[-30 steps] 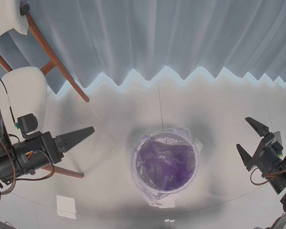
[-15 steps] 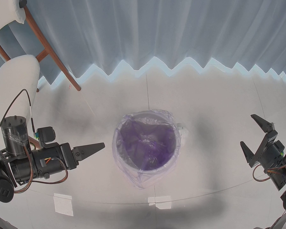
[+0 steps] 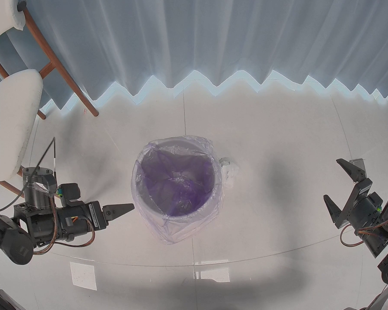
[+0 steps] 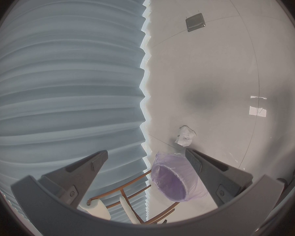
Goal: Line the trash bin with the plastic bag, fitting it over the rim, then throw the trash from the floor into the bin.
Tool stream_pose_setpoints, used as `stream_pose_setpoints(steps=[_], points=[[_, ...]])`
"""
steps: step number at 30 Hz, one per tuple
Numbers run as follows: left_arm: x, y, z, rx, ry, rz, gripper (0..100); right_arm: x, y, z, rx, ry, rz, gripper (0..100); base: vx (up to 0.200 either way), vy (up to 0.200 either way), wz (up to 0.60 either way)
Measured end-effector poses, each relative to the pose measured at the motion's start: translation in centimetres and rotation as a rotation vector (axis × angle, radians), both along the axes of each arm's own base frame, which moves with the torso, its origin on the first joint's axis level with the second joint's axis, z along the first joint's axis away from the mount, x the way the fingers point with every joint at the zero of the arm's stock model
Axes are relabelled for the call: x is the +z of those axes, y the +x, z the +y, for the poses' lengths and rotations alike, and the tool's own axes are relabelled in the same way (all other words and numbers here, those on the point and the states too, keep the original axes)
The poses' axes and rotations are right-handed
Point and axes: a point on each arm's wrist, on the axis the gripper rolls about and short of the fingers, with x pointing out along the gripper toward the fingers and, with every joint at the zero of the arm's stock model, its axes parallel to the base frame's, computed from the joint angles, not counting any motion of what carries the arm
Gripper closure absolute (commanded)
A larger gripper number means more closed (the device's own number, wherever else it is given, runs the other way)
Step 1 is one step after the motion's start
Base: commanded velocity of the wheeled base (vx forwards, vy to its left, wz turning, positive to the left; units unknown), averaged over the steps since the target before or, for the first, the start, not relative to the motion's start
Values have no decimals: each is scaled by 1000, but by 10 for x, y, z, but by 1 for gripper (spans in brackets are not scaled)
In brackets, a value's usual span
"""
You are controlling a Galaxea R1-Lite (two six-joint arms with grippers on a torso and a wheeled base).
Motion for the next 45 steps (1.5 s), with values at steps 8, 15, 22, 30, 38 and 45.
stream_pose_setpoints(steps=[8,15,22,30,38,45], points=[[-39,24,7,8,87,-31,0,-2,2,-1,-6,3,13,0,0,0,0],[-69,43,8,31,100,-172,0,-3,2,-1,-7,8,19,0,0,0,0],[-120,51,12,24,174,-128,0,-6,4,0,-7,6,34,0,0,0,0],[-148,66,12,35,180,-90,0,-11,7,1,-7,-1,56,0,0,0,0],[-159,83,10,48,161,-106,0,-12,7,1,-8,-1,61,0,0,0,0],[-160,92,5,74,94,-94,0,-12,7,2,-4,-2,59,0,0,0,0]])
